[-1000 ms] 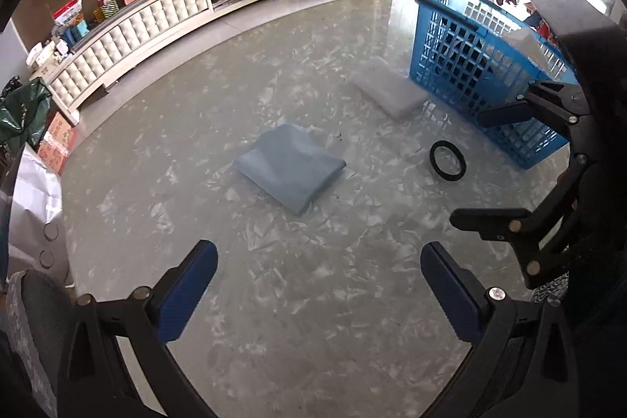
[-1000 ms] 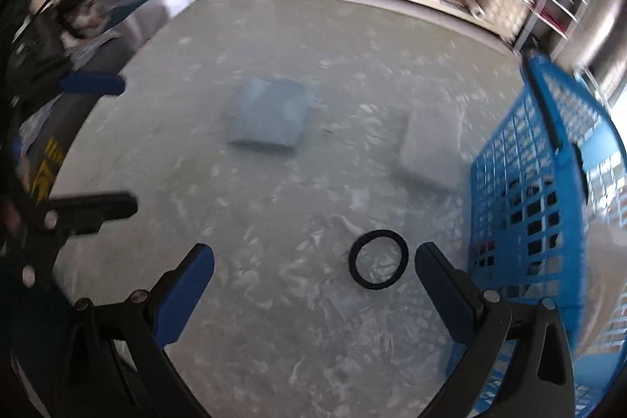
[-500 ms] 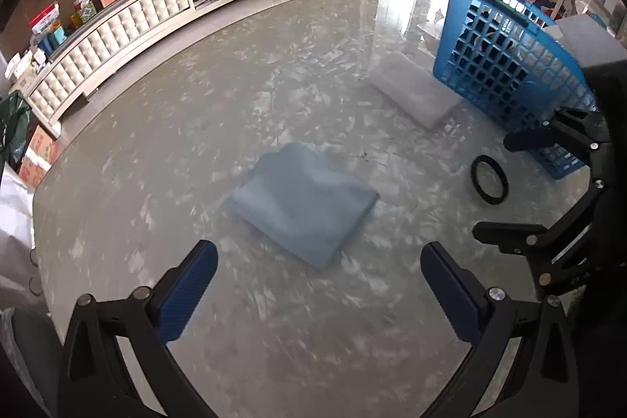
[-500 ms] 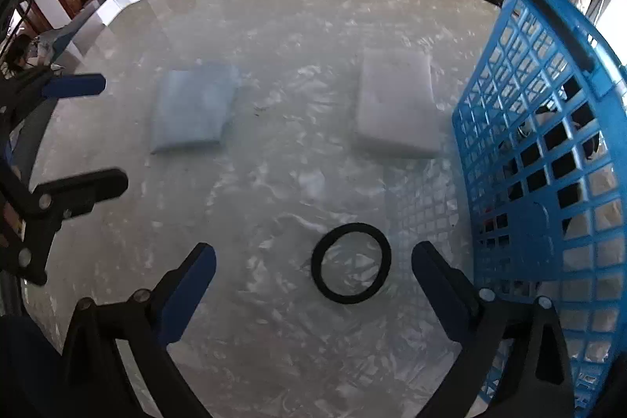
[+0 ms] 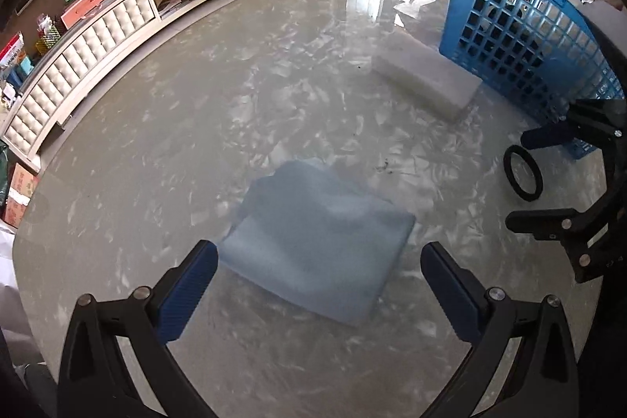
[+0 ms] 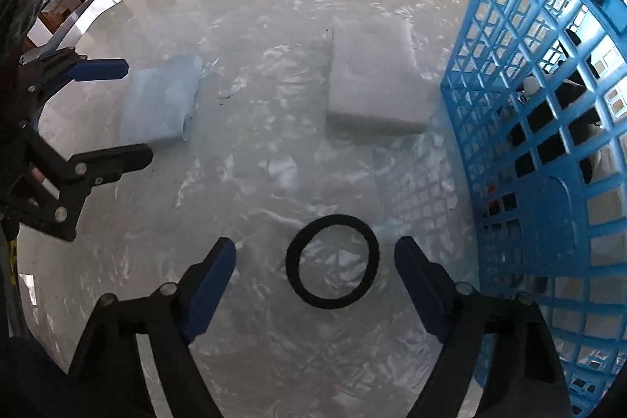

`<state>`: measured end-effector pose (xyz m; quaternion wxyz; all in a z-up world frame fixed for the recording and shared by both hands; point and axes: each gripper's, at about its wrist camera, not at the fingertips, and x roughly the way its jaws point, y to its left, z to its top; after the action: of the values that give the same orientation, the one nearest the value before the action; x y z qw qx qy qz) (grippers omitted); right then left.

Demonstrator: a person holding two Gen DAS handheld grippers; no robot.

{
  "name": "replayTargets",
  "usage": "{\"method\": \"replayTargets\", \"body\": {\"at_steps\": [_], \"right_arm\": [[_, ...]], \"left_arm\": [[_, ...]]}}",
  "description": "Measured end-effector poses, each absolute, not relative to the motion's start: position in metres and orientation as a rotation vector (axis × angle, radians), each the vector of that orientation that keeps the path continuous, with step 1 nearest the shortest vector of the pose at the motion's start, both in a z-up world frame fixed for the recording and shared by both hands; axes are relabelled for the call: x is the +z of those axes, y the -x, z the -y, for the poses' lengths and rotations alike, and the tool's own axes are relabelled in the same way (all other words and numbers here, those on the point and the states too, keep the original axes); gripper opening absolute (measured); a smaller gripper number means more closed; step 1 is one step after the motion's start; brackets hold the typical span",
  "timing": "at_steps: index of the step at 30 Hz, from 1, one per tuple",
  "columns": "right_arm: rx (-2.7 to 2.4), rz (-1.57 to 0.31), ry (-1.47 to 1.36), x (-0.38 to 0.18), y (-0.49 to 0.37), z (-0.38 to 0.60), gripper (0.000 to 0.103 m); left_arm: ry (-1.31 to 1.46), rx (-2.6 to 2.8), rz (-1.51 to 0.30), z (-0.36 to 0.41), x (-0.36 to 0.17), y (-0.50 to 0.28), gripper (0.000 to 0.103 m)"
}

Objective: Organize soft objects
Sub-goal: 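Grasp the black rubber ring with the right gripper while the left grasps the blue cloth, then carry the black ring over the basket with the right gripper and release it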

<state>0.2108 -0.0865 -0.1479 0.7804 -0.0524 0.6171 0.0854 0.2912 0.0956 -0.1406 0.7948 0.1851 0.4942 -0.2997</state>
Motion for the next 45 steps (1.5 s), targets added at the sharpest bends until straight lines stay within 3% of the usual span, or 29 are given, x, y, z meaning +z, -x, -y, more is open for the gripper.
{"method": "replayTargets", "body": {"at_steps": [4, 15, 18, 19, 20, 23, 26, 34, 45], "right_arm": [[0.171, -1.326, 0.118, -0.146, -0.207, 0.093, 0.062], [0.222, -1.275, 0.15, -0.138, -0.194, 0.111, 0.03], [0.232, -1.263, 0.16, -0.133, -0.189, 0.113, 0.023], [0.236, -1.264, 0.162, -0.132, -0.189, 0.112, 0.021], [0.236, -1.265, 0.163, -0.132, -0.188, 0.109, 0.02], [0.241, -1.27, 0.164, -0.13, -0.189, 0.106, 0.018], [0.245, -1.281, 0.145, -0.129, -0.191, 0.107, 0.016], [0.291, -1.272, 0.142, -0.111, -0.194, 0.096, 0.013], [0.361, -1.162, 0.156, -0.024, -0.172, 0.097, 0.013]], "left_arm": [[-0.414, -0.629, -1.08, -0.095, -0.148, -0.298, 0.103], [-0.441, -0.685, -1.079, -0.081, -0.154, -0.295, 0.101], [-0.434, -0.699, -1.058, -0.08, -0.15, -0.29, 0.086], [-0.429, -0.699, -1.051, -0.079, -0.149, -0.29, 0.074], [-0.426, -0.699, -1.048, -0.079, -0.146, -0.29, 0.064], [-0.43, -0.704, -1.056, -0.079, -0.143, -0.289, 0.047], [-0.434, -0.698, -1.064, -0.078, -0.141, -0.288, 0.04], [-0.436, -0.685, -1.063, -0.081, -0.135, -0.264, 0.039], [-0.411, -0.646, -1.048, -0.087, -0.12, -0.239, 0.037]]}}
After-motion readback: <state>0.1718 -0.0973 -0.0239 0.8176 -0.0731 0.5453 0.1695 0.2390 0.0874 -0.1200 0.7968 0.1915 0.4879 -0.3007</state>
